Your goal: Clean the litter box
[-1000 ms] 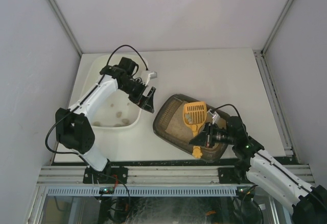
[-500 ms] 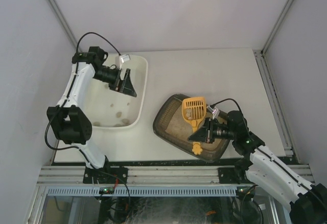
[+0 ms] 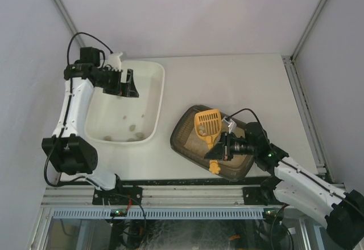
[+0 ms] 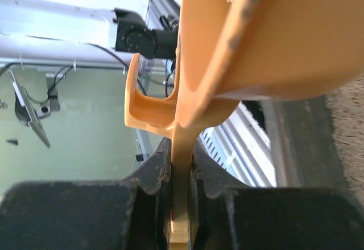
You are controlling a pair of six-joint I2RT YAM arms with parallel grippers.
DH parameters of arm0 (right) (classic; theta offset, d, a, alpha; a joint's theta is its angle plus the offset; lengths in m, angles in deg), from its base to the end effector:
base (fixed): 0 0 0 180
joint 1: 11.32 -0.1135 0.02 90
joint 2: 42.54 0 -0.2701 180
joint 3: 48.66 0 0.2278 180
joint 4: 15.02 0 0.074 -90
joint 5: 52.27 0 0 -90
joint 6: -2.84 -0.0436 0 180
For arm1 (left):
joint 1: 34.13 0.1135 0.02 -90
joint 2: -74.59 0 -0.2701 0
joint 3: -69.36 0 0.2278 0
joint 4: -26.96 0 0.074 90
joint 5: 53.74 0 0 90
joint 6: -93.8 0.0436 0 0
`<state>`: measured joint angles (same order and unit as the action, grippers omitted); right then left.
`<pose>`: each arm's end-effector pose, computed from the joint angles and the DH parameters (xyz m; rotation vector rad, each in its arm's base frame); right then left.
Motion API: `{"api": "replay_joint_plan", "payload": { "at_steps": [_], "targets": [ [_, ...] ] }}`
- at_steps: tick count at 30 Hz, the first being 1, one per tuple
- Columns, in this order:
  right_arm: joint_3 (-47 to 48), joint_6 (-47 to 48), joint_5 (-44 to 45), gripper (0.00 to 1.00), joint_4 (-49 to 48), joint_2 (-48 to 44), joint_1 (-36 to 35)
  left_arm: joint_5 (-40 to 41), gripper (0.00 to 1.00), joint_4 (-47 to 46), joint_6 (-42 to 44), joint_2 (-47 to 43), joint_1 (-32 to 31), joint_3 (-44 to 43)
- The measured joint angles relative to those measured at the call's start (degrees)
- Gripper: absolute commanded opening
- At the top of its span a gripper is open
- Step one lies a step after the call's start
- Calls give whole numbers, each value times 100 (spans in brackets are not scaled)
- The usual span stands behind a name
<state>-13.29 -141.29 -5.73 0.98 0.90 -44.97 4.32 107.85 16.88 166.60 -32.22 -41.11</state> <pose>0.1048 0.1058 0.2242 -0.1716 2.3078 1.6509 0.2975 -0.0132 0.3572 0.4225 2.4973 -0.6360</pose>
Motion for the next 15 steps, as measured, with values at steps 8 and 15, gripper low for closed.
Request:
{"api": "replay_joint_plan", "payload": {
  "at_steps": [8,15],
  "targets": [
    [1137,-74,-85,0,-863,1864,-393,463,98,-518,-481,-640,848,-61],
    [3810,120,-219,0,-925,4542,-866,179,96,-437,-546,-509,1904,-81]
  ]
}}
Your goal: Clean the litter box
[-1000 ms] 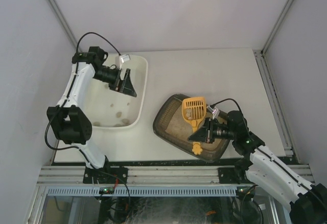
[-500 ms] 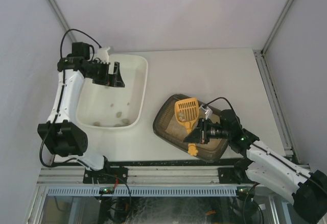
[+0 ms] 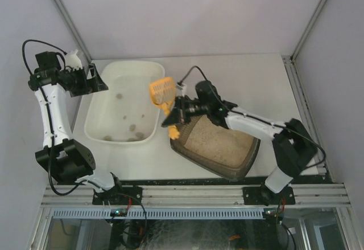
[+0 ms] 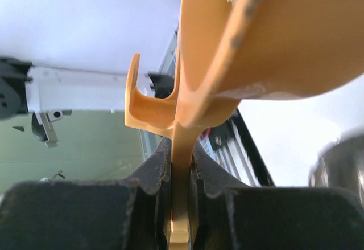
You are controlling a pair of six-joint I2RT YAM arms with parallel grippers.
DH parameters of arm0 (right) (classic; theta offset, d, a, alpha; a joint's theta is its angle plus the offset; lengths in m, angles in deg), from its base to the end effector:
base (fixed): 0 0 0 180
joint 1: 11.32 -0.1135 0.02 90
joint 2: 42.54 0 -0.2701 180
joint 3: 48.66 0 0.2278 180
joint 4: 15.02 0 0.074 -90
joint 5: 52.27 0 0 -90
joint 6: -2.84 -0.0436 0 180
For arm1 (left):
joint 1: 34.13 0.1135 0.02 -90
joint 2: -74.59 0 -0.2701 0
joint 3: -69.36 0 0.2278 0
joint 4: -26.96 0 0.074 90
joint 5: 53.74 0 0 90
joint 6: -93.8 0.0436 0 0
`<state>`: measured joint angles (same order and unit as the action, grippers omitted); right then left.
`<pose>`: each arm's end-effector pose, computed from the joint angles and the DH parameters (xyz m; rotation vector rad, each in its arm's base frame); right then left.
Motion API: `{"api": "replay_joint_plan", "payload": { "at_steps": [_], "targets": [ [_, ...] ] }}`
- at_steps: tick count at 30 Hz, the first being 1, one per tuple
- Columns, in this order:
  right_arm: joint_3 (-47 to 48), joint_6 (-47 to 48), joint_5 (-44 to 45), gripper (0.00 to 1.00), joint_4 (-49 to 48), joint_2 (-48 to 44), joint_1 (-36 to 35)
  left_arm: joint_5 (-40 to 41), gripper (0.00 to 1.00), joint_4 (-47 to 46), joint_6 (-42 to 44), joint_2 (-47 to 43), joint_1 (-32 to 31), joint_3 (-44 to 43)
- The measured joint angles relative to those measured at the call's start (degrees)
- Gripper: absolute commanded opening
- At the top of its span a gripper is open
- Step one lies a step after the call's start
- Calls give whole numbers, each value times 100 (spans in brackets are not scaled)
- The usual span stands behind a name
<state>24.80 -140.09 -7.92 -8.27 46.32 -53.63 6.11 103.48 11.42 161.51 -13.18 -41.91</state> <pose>0.2238 0.2459 0.2837 -0.4258 2.2983 1.7555 0.2708 0.0802 0.3889 -0.0573 2.3595 -0.4148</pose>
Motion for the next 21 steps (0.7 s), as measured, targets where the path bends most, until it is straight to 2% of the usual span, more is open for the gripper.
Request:
{"api": "replay_joint_plan", "payload": {
  "at_steps": [4,9,14,16,21],
  "targets": [
    [1895,496,105,0,739,1241,-361,15,96,70,7,13,216,13],
    [3434,1261,529,0,2133,2229,-699,177,96,63,57,-55,328,186],
    [4935,2380,1996,0,4275,3086,-1126,343,96,44,105,-122,407,260],
    [5292,2754,2634,0,5005,3287,-1300,420,96,13,98,-144,431,260],
    [5547,3163,3547,0,5963,3388,-1683,608,96,-138,52,-153,553,260]
  ]
}}
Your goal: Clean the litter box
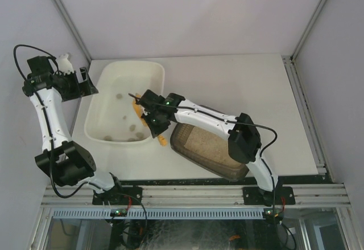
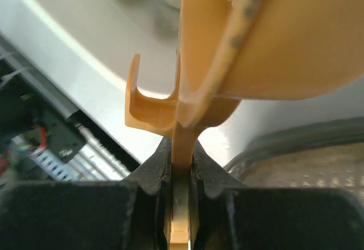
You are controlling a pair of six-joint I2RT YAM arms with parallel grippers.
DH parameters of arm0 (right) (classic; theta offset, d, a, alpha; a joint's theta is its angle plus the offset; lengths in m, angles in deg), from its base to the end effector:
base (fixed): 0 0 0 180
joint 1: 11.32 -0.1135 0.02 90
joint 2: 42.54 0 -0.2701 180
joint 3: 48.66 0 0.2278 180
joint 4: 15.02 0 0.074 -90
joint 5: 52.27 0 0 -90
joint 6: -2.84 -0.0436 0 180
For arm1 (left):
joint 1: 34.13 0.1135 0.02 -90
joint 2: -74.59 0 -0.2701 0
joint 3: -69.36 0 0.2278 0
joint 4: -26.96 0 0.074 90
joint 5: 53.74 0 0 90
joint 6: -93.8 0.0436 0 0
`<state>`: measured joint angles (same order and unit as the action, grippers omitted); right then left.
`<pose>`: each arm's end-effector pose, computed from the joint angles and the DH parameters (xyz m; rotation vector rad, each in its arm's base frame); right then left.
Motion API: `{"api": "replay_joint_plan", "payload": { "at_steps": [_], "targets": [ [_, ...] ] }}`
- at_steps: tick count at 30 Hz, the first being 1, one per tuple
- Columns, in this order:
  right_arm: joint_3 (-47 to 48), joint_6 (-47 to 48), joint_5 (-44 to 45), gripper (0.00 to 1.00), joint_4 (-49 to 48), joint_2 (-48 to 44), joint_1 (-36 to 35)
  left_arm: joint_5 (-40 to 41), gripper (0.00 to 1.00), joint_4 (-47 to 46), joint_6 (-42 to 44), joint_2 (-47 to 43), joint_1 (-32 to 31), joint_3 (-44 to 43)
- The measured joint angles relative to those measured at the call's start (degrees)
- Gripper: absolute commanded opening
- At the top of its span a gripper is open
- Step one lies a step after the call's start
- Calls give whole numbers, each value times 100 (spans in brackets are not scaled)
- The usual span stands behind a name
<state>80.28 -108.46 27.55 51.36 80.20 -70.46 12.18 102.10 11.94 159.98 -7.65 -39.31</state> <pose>0.2246 0.3908 0.2639 -0.9639 2.6087 0.6671 0.2566 0.1080 0.3832 -0.2059 2.3761 -0.2397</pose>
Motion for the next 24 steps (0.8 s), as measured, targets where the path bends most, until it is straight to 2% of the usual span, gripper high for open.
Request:
{"api": "replay_joint_plan", "payload": {
  "at_steps": [5,10,18,20,24],
  "targets": [
    [1161,592,1738,0,1010,614,-492,127,96,-109,-15,0,46,0],
    [1416,1143,3171,0,1421,966,-1056,118,97,-164,-17,0,46,92],
    [1416,1521,4457,0,1687,1154,-1392,76,96,-181,11,0,46,170],
    [1414,1576,4708,0,1663,1152,-1370,-42,100,-175,48,0,48,166],
    [1338,1652,5136,0,1545,1115,-1377,-603,100,-131,186,11,55,68]
  ]
}}
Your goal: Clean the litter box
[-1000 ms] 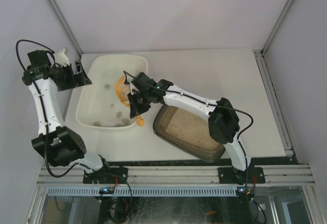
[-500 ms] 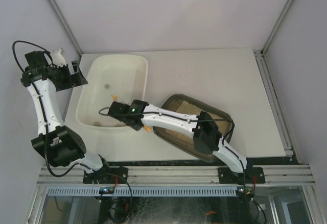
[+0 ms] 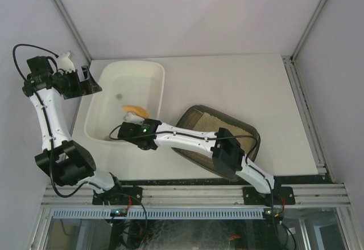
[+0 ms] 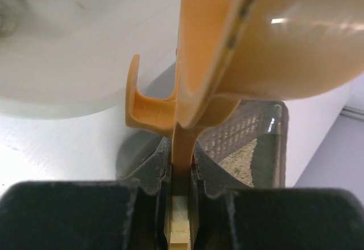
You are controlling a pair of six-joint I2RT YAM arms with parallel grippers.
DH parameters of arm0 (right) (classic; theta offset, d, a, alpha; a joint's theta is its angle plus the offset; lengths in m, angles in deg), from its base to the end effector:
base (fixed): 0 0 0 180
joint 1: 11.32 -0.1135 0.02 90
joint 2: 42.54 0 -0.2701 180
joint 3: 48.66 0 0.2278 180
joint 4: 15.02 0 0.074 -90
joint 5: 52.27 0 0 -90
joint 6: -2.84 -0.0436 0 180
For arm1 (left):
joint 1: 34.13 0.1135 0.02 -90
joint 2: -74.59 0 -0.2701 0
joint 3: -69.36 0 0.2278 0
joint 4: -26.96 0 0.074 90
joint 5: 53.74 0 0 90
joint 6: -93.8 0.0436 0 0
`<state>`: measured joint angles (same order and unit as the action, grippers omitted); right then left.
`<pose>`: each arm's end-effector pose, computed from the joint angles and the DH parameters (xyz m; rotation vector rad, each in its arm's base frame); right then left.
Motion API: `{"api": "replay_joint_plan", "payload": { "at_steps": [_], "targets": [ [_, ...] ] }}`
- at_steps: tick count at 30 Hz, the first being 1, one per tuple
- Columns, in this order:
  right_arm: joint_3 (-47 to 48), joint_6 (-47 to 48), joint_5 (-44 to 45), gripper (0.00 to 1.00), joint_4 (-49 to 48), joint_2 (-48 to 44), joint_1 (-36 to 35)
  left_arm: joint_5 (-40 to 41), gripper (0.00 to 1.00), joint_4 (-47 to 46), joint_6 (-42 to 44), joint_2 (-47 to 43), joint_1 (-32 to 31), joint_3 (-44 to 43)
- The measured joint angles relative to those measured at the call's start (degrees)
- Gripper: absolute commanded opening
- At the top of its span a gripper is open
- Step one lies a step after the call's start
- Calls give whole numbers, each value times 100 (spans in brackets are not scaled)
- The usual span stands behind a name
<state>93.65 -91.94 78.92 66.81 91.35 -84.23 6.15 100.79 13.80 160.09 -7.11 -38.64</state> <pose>0.1635 0.4342 0.2391 -1.2511 2.0880 -0.4891 0.2585 0.1073 0.3827 -0.1271 2.3326 -0.3341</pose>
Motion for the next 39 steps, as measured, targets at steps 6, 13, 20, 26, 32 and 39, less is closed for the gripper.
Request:
{"api": "replay_joint_plan", "payload": {
  "at_steps": [6,13,20,26,32,39],
  "targets": [
    [-662,-439,127,0,-50,-645,-52,-828,100,59,22,446,-168,-931],
    [-3130,-1969,-785,0,-20,-3851,-13,-1097,100,518,343,1991,-2094,-3025],
    [-5396,-4092,-1543,0,79,-7020,131,-540,100,564,321,3571,-4232,-3556],
    [-7195,-5825,-2234,0,101,-8620,-2,-411,100,459,975,4004,-5534,-3530],
    [-8194,-7005,-2345,0,-162,-9696,-348,-466,100,111,1727,4004,-6175,-3453],
    [-8533,-7696,-2085,0,-308,-10970,-365,31,82,-168,2424,4212,-6614,-3359]
  ]
}}
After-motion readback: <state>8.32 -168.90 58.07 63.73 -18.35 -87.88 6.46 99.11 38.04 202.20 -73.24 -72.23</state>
